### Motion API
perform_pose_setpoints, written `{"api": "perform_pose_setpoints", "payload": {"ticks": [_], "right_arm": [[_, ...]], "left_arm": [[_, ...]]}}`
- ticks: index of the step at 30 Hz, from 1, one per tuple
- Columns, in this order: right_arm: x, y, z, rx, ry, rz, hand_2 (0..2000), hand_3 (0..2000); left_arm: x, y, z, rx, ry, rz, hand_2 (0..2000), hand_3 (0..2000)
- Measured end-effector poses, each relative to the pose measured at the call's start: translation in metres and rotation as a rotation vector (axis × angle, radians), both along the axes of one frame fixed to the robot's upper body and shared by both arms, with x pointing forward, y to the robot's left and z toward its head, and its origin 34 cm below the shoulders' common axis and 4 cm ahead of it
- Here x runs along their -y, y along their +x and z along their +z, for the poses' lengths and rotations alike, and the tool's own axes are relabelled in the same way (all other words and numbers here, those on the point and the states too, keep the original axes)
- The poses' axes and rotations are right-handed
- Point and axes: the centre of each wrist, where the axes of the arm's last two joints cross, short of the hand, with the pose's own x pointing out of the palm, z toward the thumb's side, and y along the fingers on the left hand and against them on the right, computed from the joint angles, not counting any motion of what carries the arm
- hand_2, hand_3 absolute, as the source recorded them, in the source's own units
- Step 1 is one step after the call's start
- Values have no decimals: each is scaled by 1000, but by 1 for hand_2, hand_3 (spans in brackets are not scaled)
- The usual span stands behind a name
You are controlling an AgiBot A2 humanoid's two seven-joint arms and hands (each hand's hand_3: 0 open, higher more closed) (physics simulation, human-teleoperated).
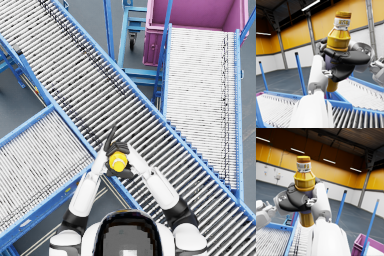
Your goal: Pick up the oil and place it on the left assembly line, put the cola on the right, and keep Sprite still
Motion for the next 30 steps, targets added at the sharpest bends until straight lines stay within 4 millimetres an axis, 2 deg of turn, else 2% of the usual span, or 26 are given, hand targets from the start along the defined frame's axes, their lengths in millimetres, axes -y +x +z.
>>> {"api": "perform_pose_setpoints", "payload": {"ticks": [2,3,4,8,9,10,11,15,17,20,26,30], "right_arm": [[1,1,-4,-16,-8,-1,2000,2000],[1,1,-6,-20,-10,-2,2000,2000],[1,2,-6,-26,9,-24,2000,2000],[1,2,-6,-34,26,-33,2000,2000],[0,2,-6,-37,32,-35,2000,2000],[-1,2,-5,-38,40,-39,639,1673],[-1,2,-3,-39,62,-58,0,1347],[3,-1,8,-11,121,-84,0,40],[12,-3,22,29,168,-99,0,0],[30,-2,33,60,235,-165,0,0],[59,3,29,45,280,-278,0,0],[64,6,24,25,286,-305,0,0]], "left_arm": [[0,-2,1,5,-7,2,0,0],[1,-3,1,6,-8,-1,1361,327],[1,-4,1,10,7,-28,2000,653],[0,-4,2,11,8,-40,2000,1960],[0,-3,3,12,1,-34,2000,2000],[0,-3,4,13,-6,-31,2000,2000],[-1,-2,4,14,-15,-22,2000,2000],[-5,-1,3,6,-34,11,2000,2000],[-13,2,-2,-14,-36,43,2000,2000],[-36,7,-11,-54,-45,134,2000,2000],[-97,7,-44,-182,-100,380,2000,2000],[-137,6,-71,-286,-139,539,2000,2000]]}}
